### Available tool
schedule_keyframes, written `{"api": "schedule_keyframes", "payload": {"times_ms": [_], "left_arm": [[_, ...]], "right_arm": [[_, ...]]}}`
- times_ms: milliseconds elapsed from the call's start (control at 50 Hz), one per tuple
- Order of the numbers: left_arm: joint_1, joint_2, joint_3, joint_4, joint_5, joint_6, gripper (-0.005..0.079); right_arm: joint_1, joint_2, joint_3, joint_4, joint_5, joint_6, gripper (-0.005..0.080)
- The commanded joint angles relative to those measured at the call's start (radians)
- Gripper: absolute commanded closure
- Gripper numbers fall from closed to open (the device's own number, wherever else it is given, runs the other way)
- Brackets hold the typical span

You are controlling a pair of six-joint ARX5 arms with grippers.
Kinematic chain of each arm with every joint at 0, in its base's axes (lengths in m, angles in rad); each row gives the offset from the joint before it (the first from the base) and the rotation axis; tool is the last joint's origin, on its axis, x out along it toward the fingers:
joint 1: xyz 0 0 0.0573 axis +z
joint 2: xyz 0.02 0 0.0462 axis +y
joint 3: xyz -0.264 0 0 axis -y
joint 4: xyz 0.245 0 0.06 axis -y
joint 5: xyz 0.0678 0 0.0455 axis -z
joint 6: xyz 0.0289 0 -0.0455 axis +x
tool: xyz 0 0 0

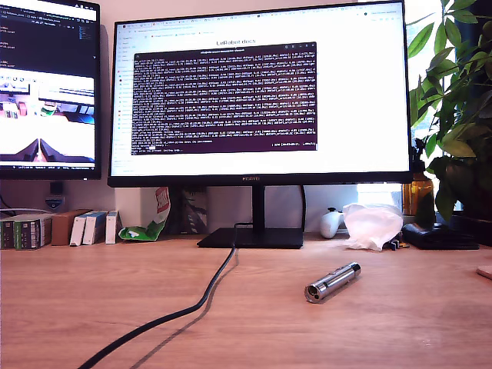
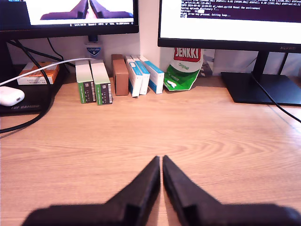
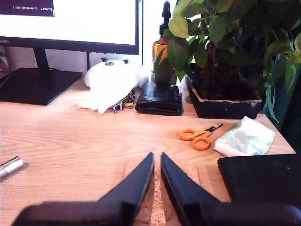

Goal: Pick the metallic laser pointer with your right arm, pass it to your left arm, then place it down to the left side of the table

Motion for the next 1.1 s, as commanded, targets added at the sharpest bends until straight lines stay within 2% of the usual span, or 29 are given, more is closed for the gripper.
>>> {"api": "schedule_keyframes", "payload": {"times_ms": [0, 300, 360, 500, 640, 840, 1080], "left_arm": [[-0.002, -0.008, -0.032, -0.020, -0.002, -0.002, 0.0761], [-0.002, -0.008, -0.032, -0.019, 0.003, -0.011, 0.0761], [-0.002, -0.008, -0.032, -0.019, 0.008, -0.014, 0.0761], [-0.002, -0.008, -0.032, -0.013, 0.039, -0.097, 0.0761], [-0.002, -0.008, -0.032, -0.002, 0.113, -0.161, 0.0761], [-0.002, -0.008, -0.031, 0.021, 0.261, -0.197, 0.0761], [-0.004, -0.008, 0.000, 0.039, 0.331, -0.214, 0.0761]], "right_arm": [[0.003, -0.006, -0.009, 0.008, 0.000, 0.001, 0.0763], [0.004, -0.006, -0.009, 0.015, -0.018, 0.045, 0.0763], [0.004, -0.006, -0.009, 0.024, -0.055, 0.106, 0.0763], [0.004, -0.006, -0.009, 0.042, -0.164, 0.259, 0.0763], [0.004, -0.005, 0.002, -0.017, -0.236, 0.327, 0.0763], [0.006, -0.004, 0.051, -0.177, -0.241, 0.346, 0.0763], [0.050, -0.002, 0.071, -0.173, -0.247, 0.381, 0.0763]]}}
